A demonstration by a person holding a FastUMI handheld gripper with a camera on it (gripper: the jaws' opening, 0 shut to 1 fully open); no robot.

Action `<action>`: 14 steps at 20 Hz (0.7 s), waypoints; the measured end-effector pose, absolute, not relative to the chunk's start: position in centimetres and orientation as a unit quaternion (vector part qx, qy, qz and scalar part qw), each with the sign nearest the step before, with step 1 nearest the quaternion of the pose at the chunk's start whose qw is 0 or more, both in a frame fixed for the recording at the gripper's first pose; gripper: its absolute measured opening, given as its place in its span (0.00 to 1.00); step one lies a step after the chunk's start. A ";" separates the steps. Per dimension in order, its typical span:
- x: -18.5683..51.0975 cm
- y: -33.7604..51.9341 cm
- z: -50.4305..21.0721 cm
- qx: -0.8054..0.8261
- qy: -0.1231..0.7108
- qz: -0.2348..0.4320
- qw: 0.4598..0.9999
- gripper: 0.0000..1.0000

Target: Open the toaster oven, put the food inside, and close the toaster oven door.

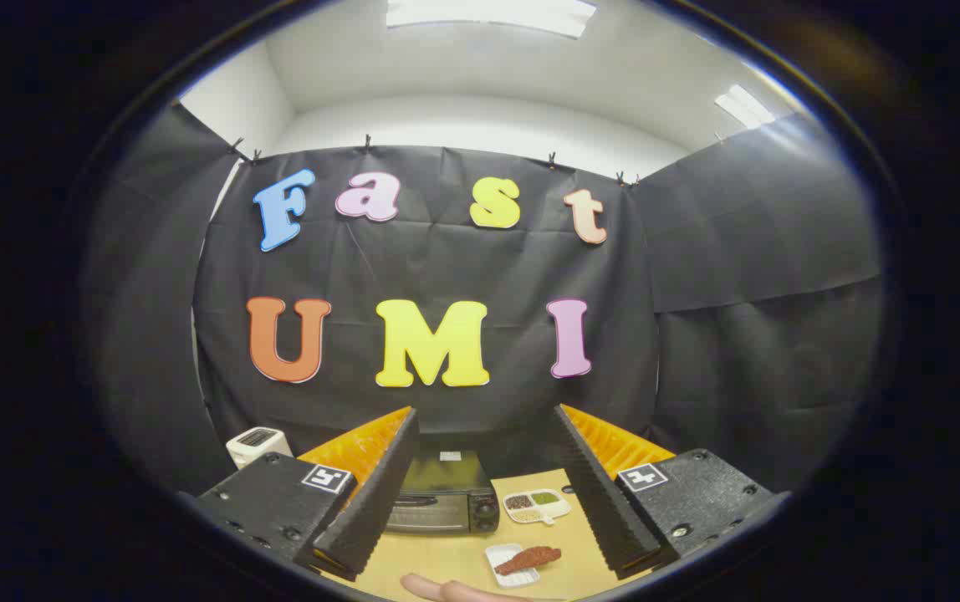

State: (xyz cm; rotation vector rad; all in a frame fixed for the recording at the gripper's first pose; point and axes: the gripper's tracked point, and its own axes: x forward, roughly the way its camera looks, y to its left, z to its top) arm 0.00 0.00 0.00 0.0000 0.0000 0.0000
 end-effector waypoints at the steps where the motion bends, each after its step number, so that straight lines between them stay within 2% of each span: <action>1: 0.0 0.0 0.0 0.000 -0.001 0.001 1.000 1.00; 14: 0.6 -0.5 -0.2 0.002 -0.002 -0.004 1.000 1.00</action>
